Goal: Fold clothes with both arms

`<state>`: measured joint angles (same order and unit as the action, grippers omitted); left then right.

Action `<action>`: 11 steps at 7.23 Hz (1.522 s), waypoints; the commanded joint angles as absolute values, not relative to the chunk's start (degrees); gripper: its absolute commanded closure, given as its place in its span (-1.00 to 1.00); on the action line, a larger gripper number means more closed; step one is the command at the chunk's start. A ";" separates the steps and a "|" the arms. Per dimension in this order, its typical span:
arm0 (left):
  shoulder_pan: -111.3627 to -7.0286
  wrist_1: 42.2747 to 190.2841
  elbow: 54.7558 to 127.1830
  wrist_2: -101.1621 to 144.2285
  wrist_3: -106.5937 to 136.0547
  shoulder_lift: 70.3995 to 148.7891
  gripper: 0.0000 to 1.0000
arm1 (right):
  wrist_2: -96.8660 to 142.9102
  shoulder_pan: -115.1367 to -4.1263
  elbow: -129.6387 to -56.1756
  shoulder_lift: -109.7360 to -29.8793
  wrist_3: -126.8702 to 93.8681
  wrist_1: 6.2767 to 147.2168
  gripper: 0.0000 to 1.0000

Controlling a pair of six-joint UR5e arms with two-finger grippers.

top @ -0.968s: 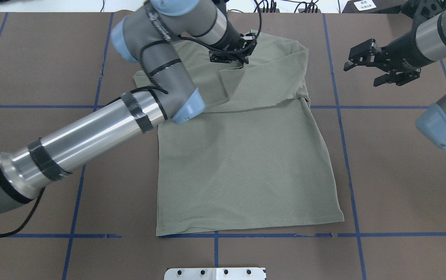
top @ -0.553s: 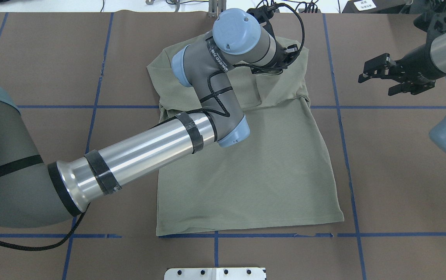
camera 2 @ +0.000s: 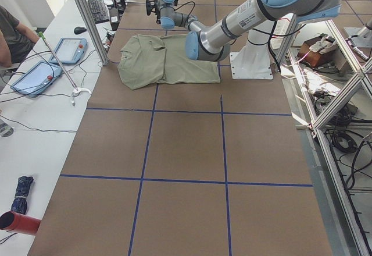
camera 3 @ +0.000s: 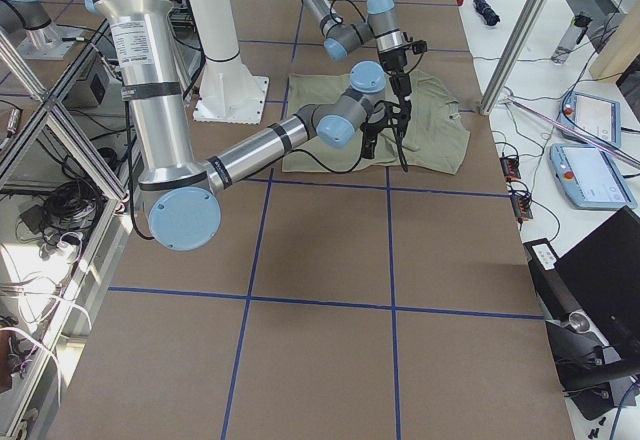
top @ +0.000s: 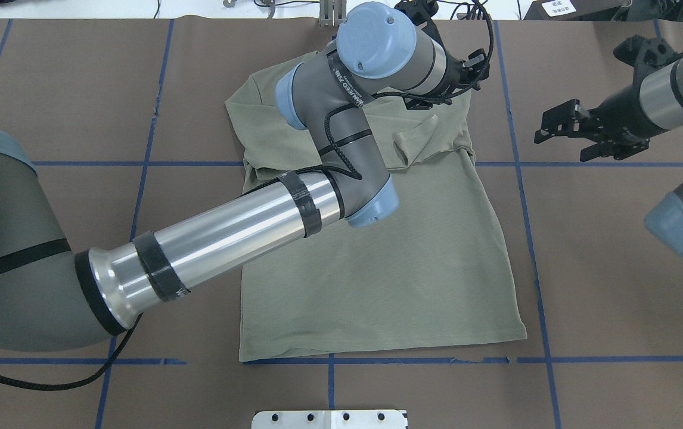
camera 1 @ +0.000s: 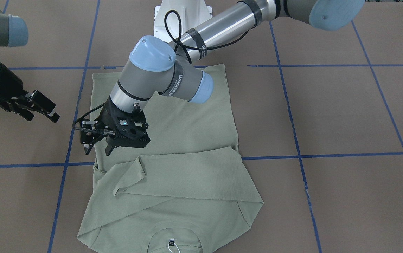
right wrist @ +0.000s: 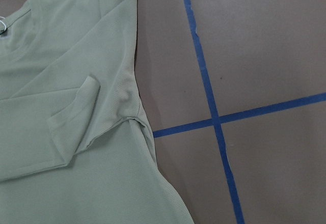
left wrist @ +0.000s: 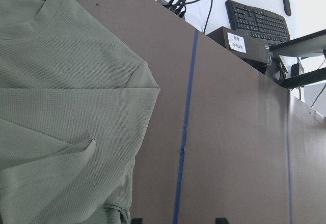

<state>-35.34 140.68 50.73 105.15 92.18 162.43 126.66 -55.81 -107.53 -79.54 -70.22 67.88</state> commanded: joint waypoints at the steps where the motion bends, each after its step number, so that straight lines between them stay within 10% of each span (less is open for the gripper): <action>1: -35.59 134.32 69.70 111.34 91.85 149.91 -0.15 | 111.47 -42.36 -110.72 -78.58 -80.62 67.68 -1.00; 4: -35.68 126.23 91.71 113.29 91.41 133.54 -0.14 | 99.17 -27.90 -113.99 -81.63 -93.14 67.68 -0.98; 11: -36.39 126.03 94.83 115.05 90.79 127.01 -0.16 | 90.35 -16.53 -118.30 -98.61 -109.60 58.10 -0.82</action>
<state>-36.30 125.97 94.82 114.97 90.80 127.74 91.72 -17.97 -118.26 -97.17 -108.35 59.19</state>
